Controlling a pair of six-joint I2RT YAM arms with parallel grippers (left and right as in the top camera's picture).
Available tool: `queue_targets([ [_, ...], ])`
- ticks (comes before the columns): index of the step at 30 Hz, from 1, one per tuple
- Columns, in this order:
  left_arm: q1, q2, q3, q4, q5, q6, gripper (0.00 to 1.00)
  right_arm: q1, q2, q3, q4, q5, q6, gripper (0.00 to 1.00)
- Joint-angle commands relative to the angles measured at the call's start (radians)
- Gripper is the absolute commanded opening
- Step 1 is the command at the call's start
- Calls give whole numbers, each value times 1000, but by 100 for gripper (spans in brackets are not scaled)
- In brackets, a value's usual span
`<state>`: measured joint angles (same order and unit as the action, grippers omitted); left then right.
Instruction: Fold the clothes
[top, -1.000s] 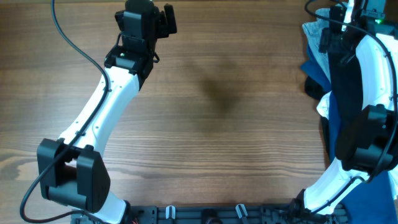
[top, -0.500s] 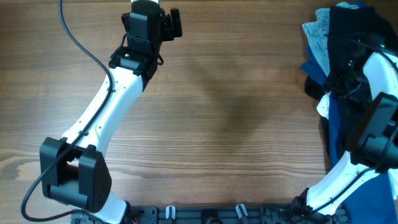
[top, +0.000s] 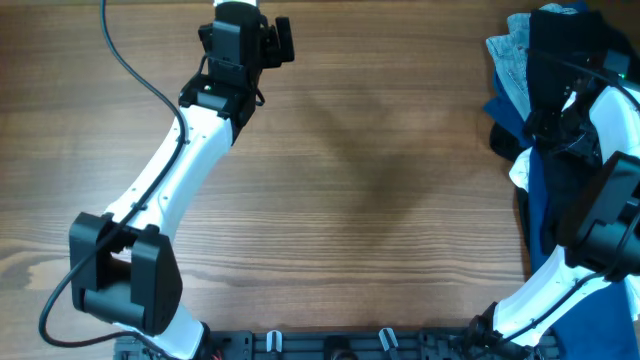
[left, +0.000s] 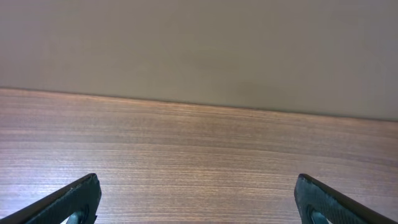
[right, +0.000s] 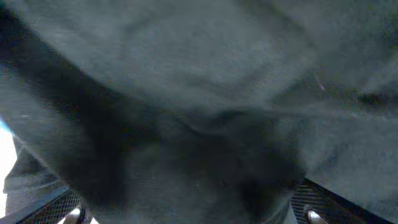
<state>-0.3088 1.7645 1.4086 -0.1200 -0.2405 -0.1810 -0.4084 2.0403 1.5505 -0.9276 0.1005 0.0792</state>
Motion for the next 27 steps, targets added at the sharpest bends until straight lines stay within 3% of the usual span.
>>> queue_targets([
  [1, -4, 14, 13, 15, 9, -18, 100, 26, -29, 8, 27, -59, -69, 100],
  [4, -4, 14, 13, 27, 9, -18, 100, 60, -29, 37, 39, -76, -160, 100],
  [11, -36, 14, 13, 26, 8, -18, 100, 172, -29, 228, 41, 23, -164, 100],
  [18, -50, 14, 13, 26, 8, -18, 100, 174, -28, 310, 35, 37, -167, 100],
  [21, -49, 14, 13, 26, 8, -18, 100, 175, -26, 310, 121, 58, -238, 100],
  [27, -60, 14, 13, 25, 8, -18, 100, 175, -19, 310, 307, 80, -241, 100],
])
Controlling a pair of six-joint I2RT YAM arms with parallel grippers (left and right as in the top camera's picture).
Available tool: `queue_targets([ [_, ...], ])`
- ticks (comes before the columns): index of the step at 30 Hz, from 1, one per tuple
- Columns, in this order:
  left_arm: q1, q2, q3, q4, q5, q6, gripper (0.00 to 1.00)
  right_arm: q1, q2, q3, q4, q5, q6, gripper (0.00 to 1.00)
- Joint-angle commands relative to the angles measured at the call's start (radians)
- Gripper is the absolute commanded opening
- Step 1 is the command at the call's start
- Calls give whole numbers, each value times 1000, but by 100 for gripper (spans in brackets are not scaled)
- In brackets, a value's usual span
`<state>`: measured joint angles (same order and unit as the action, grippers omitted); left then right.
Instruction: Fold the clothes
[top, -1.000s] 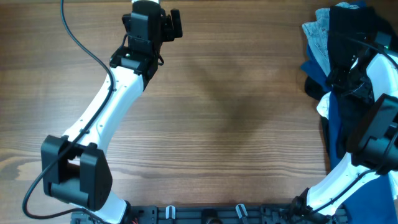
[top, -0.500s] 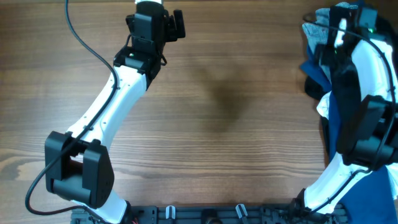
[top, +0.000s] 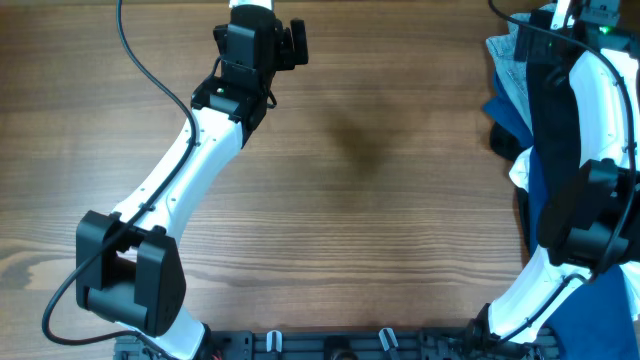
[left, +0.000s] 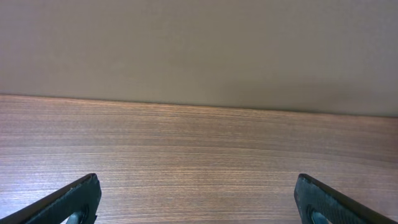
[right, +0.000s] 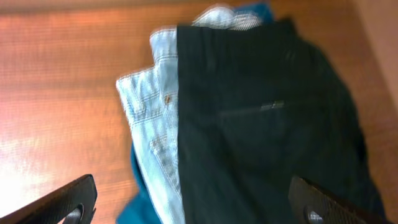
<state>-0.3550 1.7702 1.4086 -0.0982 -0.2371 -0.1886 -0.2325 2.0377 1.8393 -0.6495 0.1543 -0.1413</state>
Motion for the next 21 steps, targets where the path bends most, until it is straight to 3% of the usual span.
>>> queue_targets([
  [1, -18, 9, 13, 4, 5, -10, 100, -1, -8, 21, 39, 26, -27, 100],
  [13, -29, 9, 13, 3, 1, -10, 100, -1, 228, 32, 11, 50, -13, 100],
  [21, -45, 10, 13, 3, 1, -10, 100, 0, 247, 164, -67, 59, -16, 100],
])
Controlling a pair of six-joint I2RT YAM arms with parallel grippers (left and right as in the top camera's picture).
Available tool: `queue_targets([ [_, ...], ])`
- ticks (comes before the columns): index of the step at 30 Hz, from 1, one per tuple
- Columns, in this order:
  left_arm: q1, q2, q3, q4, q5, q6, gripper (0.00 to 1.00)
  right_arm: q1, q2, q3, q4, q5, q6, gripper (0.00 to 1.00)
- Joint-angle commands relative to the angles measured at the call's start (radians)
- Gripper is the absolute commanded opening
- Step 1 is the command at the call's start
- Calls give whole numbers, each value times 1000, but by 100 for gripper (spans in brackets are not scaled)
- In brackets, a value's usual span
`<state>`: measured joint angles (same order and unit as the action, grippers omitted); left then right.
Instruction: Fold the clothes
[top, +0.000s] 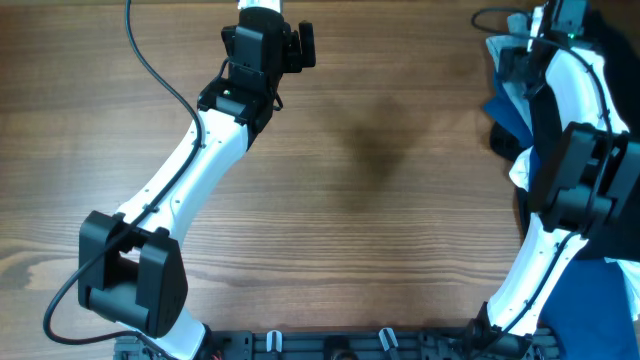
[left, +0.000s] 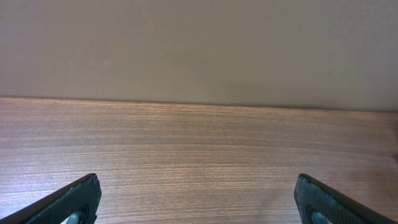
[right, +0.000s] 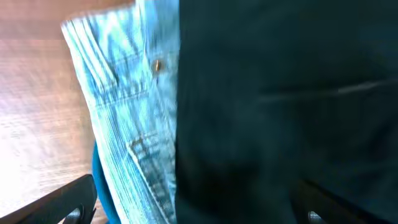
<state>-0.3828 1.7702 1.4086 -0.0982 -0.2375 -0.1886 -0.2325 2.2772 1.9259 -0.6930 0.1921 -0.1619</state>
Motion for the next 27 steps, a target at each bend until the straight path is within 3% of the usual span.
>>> queue_targets([
  [1, -19, 10, 13, 3, 2, -10, 100, 0, 8, 93, -39, 22, 3, 100],
  [6, -25, 10, 13, 3, 2, -10, 100, 0, 8, 117, -75, 21, 8, 98],
  [9, -25, 10, 13, -3, 2, -10, 100, 0, 8, 117, -80, 21, 13, 78],
  [10, -25, 10, 13, -8, 2, -10, 100, 0, 8, 117, -81, 21, 16, 66],
  [13, -25, 10, 13, -17, 2, -10, 100, 0, 8, 117, -82, 21, 33, 57],
  [14, -25, 10, 13, -19, 2, -10, 100, 0, 8, 117, -82, 21, 33, 66],
  [15, -25, 10, 13, -20, 2, -10, 100, 0, 8, 117, -82, 21, 31, 90],
  [16, -25, 10, 13, -20, 2, -10, 100, 0, 8, 117, -83, 21, 31, 94],
  [22, -25, 10, 13, -20, 2, -10, 100, -14, 24, 116, -83, 5, 31, 75],
  [25, -25, 10, 13, -24, 2, -10, 100, -24, 46, 114, -90, -2, 32, 86],
  [27, -25, 11, 13, -24, 2, -10, 100, -31, 55, 114, -90, -2, 33, 86],
])
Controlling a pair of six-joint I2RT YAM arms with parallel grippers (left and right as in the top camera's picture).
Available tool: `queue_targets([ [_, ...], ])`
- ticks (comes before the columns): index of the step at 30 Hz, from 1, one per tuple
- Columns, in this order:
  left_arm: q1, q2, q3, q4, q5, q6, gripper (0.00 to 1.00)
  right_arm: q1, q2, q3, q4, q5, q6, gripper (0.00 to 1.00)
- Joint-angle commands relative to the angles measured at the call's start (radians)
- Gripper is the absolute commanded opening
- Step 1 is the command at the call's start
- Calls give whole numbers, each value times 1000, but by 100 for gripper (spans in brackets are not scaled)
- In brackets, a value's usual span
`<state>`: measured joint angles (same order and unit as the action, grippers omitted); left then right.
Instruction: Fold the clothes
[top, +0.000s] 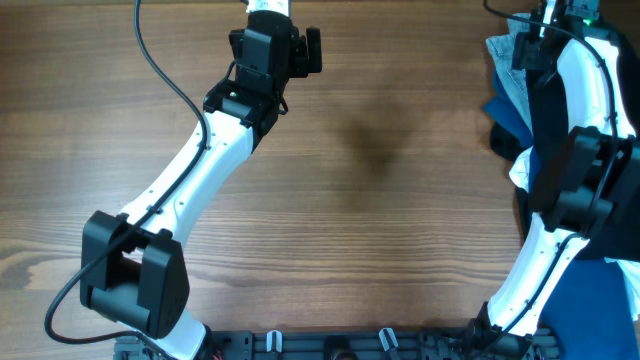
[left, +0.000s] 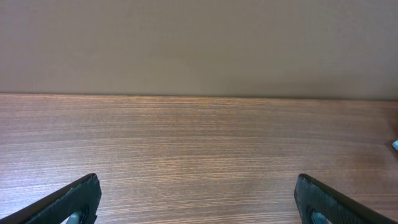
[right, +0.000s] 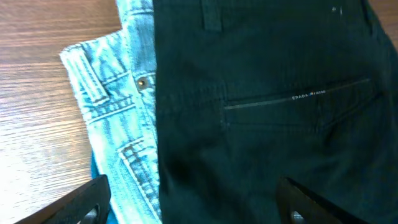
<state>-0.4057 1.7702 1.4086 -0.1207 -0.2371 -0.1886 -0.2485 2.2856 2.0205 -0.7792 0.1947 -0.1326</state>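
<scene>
A heap of clothes lies at the table's right edge: black trousers on top, light blue jeans under them, dark blue cloth below. My right gripper hangs open just above the black trousers, near the far right corner. At the far middle of the table my left gripper stands open over bare wood, its camera facing the table's far edge.
The wooden table stretches between both arms. A black cable runs along the left arm. More blue and white cloth sits by the right arm's base side. A grey wall rises behind the table.
My right gripper has shifted slightly over the heap, so the black trousers' back pocket now fills its view. The left gripper moved a little further right along the far edge.
At first my right gripper was pressed close into dark cloth in the heap. Then it stood open higher above the black trousers and jeans. It then hovered closer over them. Meanwhile the left gripper crept rightward along the table's far edge, open throughout.
</scene>
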Motion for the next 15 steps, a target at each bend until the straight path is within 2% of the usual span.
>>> queue_targets([
  [1, -2, 11, 13, -1, 2, -10, 100, -20, 49, 20, -7, -5, 3, 86],
  [3, -2, 11, 13, -1, 2, -10, 100, -27, 52, 20, -13, -10, 2, 83],
  [5, -2, 11, 13, -1, 2, -10, 100, -32, 55, 20, -19, -13, 5, 72],
  [9, -2, 11, 13, -2, 2, -10, 100, -36, 66, 20, -26, -16, 4, 69],
  [10, -2, 11, 13, -2, 1, -10, 100, -36, 74, 20, -28, -20, 4, 70],
  [12, -2, 11, 13, -4, 1, -10, 100, -36, 82, 20, -36, -28, 4, 79],
  [13, -2, 11, 13, -5, 2, -10, 100, -36, 90, 20, -39, -40, 4, 88],
  [15, -2, 11, 13, -5, 2, -10, 100, -36, 95, 20, -38, -39, 3, 94],
])
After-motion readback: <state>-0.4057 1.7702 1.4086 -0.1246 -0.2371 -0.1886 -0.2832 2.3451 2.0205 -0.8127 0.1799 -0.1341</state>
